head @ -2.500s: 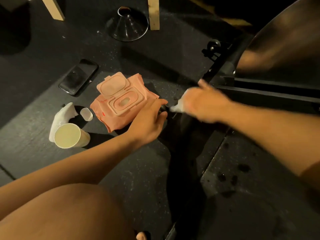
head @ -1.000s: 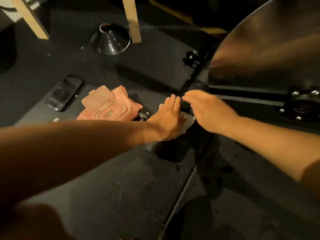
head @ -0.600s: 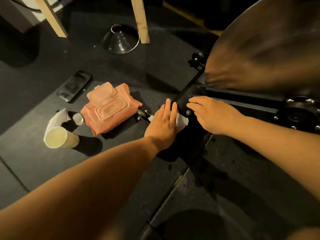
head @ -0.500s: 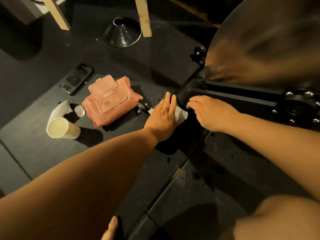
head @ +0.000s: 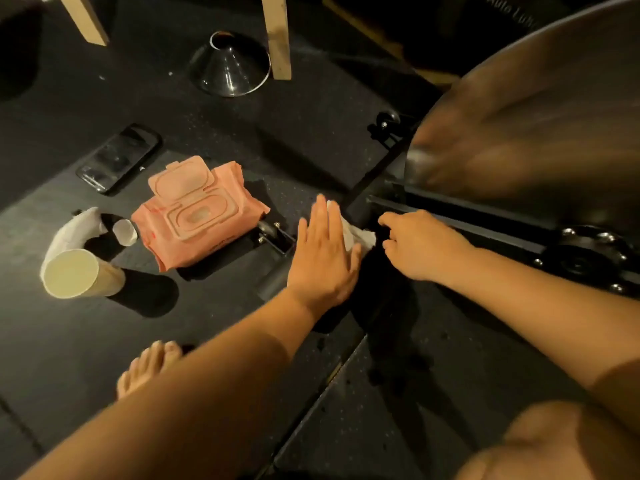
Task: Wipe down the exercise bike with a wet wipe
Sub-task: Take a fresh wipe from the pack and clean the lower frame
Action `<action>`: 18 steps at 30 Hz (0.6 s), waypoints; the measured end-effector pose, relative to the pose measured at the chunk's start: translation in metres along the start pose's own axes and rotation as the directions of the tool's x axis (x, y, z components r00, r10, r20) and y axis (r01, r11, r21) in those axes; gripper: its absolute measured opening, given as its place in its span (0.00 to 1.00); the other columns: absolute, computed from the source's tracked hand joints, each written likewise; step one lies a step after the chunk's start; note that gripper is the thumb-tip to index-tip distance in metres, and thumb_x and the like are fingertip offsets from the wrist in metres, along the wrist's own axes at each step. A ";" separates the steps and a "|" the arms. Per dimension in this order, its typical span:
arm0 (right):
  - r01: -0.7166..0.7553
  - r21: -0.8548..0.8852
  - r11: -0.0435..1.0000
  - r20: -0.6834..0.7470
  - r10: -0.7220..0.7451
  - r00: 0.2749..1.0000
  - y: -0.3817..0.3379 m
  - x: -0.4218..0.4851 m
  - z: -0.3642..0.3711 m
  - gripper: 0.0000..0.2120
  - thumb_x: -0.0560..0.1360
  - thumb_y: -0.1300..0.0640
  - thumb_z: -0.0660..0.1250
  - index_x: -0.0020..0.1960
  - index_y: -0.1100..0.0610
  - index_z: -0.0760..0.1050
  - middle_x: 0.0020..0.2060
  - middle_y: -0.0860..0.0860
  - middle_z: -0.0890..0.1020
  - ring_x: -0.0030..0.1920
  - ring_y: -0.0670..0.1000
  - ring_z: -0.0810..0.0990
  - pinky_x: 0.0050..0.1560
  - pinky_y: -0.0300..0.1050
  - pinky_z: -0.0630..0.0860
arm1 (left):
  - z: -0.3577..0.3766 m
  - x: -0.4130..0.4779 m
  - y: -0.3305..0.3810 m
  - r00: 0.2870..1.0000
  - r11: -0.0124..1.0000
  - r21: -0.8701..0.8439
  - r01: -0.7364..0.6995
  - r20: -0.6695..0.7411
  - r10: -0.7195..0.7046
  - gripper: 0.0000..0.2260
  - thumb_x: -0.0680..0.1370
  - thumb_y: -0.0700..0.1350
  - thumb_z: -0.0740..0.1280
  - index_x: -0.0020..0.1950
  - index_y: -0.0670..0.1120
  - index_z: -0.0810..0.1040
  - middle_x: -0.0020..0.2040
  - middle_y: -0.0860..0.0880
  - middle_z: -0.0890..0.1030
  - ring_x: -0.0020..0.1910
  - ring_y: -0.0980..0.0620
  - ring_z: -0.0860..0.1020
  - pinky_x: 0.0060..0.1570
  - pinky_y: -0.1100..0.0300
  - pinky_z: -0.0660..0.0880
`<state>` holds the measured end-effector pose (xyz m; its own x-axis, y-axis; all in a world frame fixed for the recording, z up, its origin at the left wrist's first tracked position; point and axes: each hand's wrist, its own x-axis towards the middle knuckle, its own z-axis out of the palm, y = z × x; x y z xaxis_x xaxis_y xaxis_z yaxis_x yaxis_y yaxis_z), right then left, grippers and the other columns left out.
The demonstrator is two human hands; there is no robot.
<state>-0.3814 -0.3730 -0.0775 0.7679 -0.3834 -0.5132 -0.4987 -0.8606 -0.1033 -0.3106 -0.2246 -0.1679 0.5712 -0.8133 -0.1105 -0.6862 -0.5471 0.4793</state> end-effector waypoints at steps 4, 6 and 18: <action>0.046 0.066 0.997 -0.216 -0.031 0.976 0.006 0.014 -0.008 0.17 0.79 0.55 0.60 0.67 0.54 0.72 0.53 0.56 0.80 0.50 0.60 0.80 0.47 0.56 0.79 | 0.013 0.014 -0.006 1.000 1.000 -0.011 0.008 0.030 -0.007 0.31 0.83 0.56 0.43 0.79 0.36 0.45 0.80 0.36 0.47 0.79 0.40 0.47 0.77 0.44 0.50; 0.137 -0.092 0.986 -0.376 -0.162 0.912 0.011 0.020 -0.012 0.14 0.77 0.58 0.60 0.60 0.57 0.77 0.51 0.58 0.81 0.50 0.62 0.80 0.46 0.56 0.79 | 0.010 0.043 -0.006 0.998 0.995 -0.089 0.034 0.063 -0.028 0.31 0.83 0.57 0.44 0.80 0.37 0.45 0.80 0.37 0.49 0.79 0.40 0.49 0.77 0.45 0.52; 0.363 -0.732 0.576 0.084 -0.454 0.887 0.036 0.012 0.004 0.30 0.77 0.56 0.43 0.77 0.66 0.50 0.76 0.66 0.55 0.77 0.64 0.54 0.75 0.58 0.56 | -0.001 0.113 -0.006 0.916 0.944 -0.016 -0.330 0.235 0.324 0.31 0.83 0.47 0.51 0.78 0.34 0.41 0.79 0.34 0.39 0.79 0.39 0.40 0.78 0.48 0.44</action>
<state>-0.3913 -0.4075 -0.0906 0.8739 0.0781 -0.4797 0.2861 -0.8807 0.3776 -0.2421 -0.3129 -0.1823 0.1951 -0.9692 -0.1504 -0.8292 -0.2449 0.5025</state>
